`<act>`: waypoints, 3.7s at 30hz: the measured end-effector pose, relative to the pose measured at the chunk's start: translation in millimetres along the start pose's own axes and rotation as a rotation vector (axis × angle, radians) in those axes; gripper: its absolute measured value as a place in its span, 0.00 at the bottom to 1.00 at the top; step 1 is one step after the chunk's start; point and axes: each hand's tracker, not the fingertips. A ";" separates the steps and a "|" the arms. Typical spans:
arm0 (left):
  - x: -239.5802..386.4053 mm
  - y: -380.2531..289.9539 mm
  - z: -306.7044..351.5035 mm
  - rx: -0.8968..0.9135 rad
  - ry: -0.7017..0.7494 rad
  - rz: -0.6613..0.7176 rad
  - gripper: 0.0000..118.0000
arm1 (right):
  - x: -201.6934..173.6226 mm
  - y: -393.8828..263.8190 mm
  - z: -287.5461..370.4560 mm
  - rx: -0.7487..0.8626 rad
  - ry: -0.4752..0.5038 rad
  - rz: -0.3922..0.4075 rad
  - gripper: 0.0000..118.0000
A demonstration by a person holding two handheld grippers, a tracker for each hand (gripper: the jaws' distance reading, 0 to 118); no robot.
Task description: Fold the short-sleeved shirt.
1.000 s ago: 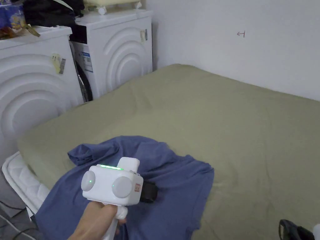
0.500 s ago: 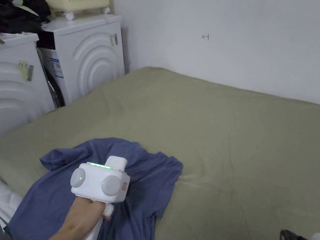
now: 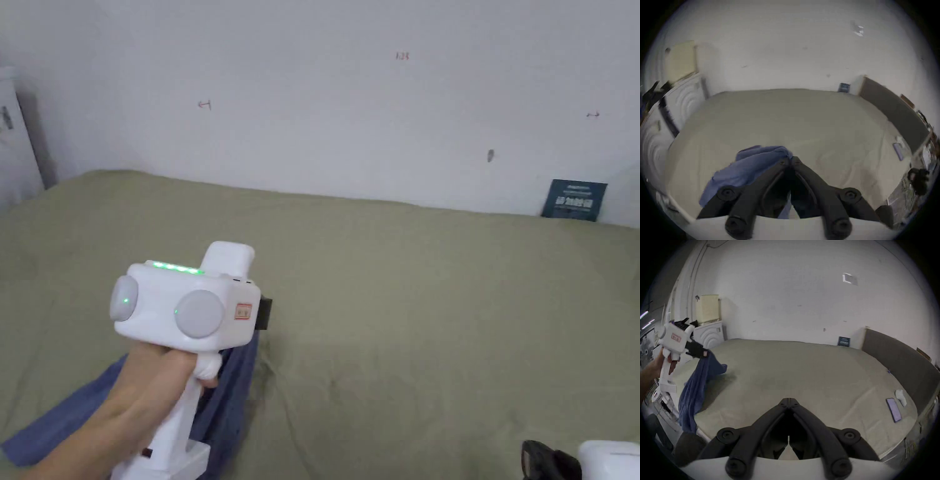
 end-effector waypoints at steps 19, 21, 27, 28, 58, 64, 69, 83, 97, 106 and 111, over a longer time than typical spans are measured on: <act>181.5 -74.3 -197.4 -0.319 -0.239 -0.088 0.12 | 61.3 -31.6 -46.2 -0.125 -0.113 -0.071 0.00; 172.0 -74.6 -184.3 -0.251 -0.260 -0.066 0.75 | 60.0 -31.7 -47.8 -0.129 -0.107 -0.072 0.00; 110.9 -70.5 -56.5 -0.011 -0.154 0.005 0.95 | 50.1 -22.1 -31.7 -0.088 -0.086 -0.078 0.00; 97.2 -75.4 -26.5 0.033 -0.125 0.029 0.95 | 47.3 -20.0 -26.2 -0.073 -0.081 -0.081 0.00; -104.4 -195.5 -18.7 -0.342 0.230 0.139 0.98 | -2.7 -24.5 -23.0 -0.060 -0.019 -0.042 0.00; -97.1 -200.5 -32.5 -0.385 0.252 0.108 0.88 | -3.9 -33.0 -37.8 -0.117 -0.015 -0.049 0.00; -92.0 -199.5 -30.8 -0.349 0.206 0.038 0.00 | 13.4 -19.5 -80.9 -0.158 -0.032 -0.078 0.00; -120.6 -196.2 -29.8 -0.368 0.059 0.128 0.01 | 38.4 32.2 -346.6 -0.454 -0.033 0.009 0.87; -119.3 -153.6 32.9 -0.236 0.162 0.097 0.01 | 67.6 84.2 -240.0 -0.331 0.060 -0.059 0.00; -129.0 -30.8 138.8 0.085 0.231 0.055 0.01 | 87.6 171.8 -72.1 -0.046 0.136 -0.090 0.00; -102.0 22.8 164.9 0.196 0.266 0.006 0.01 | 90.4 212.2 -22.5 0.105 0.091 -0.120 0.00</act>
